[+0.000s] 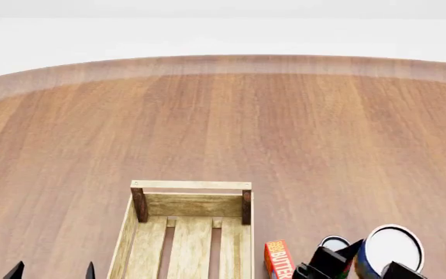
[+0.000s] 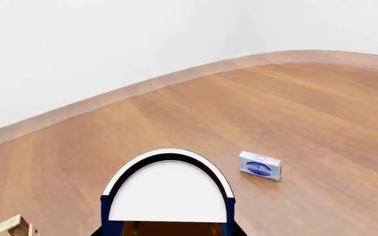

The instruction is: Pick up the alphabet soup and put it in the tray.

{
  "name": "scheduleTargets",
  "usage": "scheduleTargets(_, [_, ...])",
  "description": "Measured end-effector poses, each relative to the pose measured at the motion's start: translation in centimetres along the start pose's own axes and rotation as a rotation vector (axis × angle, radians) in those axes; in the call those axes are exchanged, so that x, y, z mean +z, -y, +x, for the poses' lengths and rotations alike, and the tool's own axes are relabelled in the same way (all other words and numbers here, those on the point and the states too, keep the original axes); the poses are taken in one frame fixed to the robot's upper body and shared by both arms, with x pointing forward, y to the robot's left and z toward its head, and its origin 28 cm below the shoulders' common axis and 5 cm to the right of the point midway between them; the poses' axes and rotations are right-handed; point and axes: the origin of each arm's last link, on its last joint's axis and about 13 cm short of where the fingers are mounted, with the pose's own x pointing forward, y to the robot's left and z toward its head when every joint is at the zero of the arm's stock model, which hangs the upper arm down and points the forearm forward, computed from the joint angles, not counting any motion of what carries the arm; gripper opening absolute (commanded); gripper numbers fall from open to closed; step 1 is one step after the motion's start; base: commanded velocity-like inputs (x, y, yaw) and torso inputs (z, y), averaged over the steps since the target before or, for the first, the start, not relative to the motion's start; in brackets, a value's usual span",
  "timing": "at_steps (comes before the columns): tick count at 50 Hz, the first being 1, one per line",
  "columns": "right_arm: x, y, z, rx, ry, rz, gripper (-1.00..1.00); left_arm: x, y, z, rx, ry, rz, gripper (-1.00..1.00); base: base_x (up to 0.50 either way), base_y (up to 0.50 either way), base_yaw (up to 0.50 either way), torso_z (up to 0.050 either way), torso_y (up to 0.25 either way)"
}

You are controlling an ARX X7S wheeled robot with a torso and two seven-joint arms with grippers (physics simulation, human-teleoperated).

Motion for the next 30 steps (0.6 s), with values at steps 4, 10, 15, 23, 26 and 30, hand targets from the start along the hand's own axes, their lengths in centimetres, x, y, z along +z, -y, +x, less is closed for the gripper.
scheduleTargets(4, [0.3,-0.7,-0.3,0.051,0.006,-0.002,-1.0,0.0,0.0,0.0,0.001,0.0,0.0,1.0,0.0,0.0,0.0,0.0,0.0])
scheduleTargets(10, [0.8,-1.8,-0.7,0.118,0.013,-0.007,-1.0,0.0,0.0,0.0,0.002,0.0,0.0,1.0,0.0,0.0,0.0,0.0,0.002])
scheduleTargets(15, [1.1,-2.7,-0.9,0.177,0.016,-0.018,-1.0,0.0,0.0,0.0,0.003,0.0,-0.001,1.0,0.0,0.0,0.0,0.0,0.0])
scheduleTargets(23, [1.1,-4.1,-1.3,0.275,0.014,-0.039,-1.0,0.0,0.0,0.0,0.003,0.0,-0.001,1.0,0.0,0.0,0.0,0.0,0.001])
scheduleTargets(26, [1.0,-4.5,-1.4,0.308,0.009,-0.047,-1.0,0.0,0.0,0.0,0.004,0.001,-0.001,1.0,0.0,0.0,0.0,0.0,0.0])
scheduleTargets(30, [0.6,-5.2,-1.4,0.351,-0.002,-0.058,-1.0,0.0,0.0,0.0,0.004,0.001,-0.002,1.0,0.0,0.0,0.0,0.0,0.0])
